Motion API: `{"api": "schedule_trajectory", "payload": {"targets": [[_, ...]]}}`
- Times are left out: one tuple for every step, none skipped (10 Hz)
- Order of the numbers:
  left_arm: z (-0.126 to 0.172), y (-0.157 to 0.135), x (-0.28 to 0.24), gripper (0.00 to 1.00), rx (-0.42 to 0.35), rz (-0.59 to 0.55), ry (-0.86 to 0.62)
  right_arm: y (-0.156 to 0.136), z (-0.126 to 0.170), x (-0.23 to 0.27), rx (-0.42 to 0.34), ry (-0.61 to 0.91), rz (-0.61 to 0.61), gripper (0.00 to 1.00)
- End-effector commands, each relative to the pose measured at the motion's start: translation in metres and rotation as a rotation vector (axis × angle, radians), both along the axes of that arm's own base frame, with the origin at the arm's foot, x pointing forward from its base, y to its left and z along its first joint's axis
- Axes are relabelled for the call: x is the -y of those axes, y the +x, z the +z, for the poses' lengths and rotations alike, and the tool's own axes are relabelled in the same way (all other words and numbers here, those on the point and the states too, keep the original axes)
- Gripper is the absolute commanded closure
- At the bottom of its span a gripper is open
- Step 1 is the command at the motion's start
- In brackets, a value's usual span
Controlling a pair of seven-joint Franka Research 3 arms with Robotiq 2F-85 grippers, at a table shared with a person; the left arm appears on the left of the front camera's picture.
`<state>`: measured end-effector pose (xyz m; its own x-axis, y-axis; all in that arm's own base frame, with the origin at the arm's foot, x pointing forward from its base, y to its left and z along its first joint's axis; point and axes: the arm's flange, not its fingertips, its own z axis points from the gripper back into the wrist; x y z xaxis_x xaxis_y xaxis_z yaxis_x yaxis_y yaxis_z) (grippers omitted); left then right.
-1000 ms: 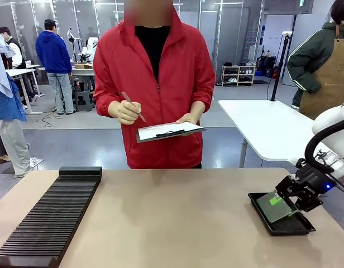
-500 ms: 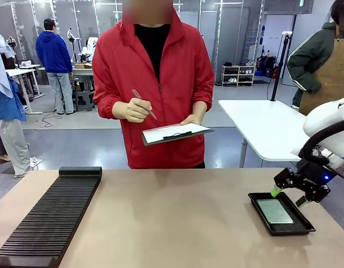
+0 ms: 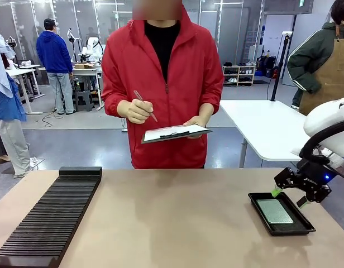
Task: Inspect the PCB.
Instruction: Place the Blank PCB in the ESD tray.
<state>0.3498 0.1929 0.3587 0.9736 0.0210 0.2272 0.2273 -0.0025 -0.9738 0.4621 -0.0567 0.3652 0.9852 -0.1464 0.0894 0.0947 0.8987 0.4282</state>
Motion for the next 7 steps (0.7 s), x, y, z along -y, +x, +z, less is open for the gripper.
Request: {"api": "schedule_trajectory", "payload": {"targets": [[-0.0005, -0.001, -0.0008, 0.0, -0.003, 0.002, 0.015, 0.002, -0.001, -0.0002, 0.012, 0.004, 0.009, 0.0], [-0.0005, -0.001, -0.0008, 0.0, -0.003, 0.002, 0.015, 0.002, -0.001, -0.0002, 0.012, 0.004, 0.009, 0.0], [-0.0005, -0.001, -0.0008, 0.0, -0.003, 0.002, 0.015, 0.002, -0.001, -0.0002, 0.012, 0.004, 0.009, 0.0], [-0.0005, -0.001, -0.0008, 0.0, -0.003, 0.002, 0.015, 0.002, -0.001, -0.0002, 0.012, 0.004, 0.009, 0.0], [-0.0005, -0.001, -0.0008, 0.0, -0.003, 0.002, 0.015, 0.002, -0.001, -0.0002, 0.012, 0.004, 0.009, 0.0], [-0.0005, -0.001, -0.0008, 0.0, -0.003, 0.002, 0.015, 0.002, -0.001, -0.0002, 0.012, 0.004, 0.009, 0.0], [-0.0005, -0.001, -0.0008, 0.0, -0.003, 0.002, 0.015, 0.002, -0.001, -0.0002, 0.012, 0.004, 0.009, 0.0]]}}
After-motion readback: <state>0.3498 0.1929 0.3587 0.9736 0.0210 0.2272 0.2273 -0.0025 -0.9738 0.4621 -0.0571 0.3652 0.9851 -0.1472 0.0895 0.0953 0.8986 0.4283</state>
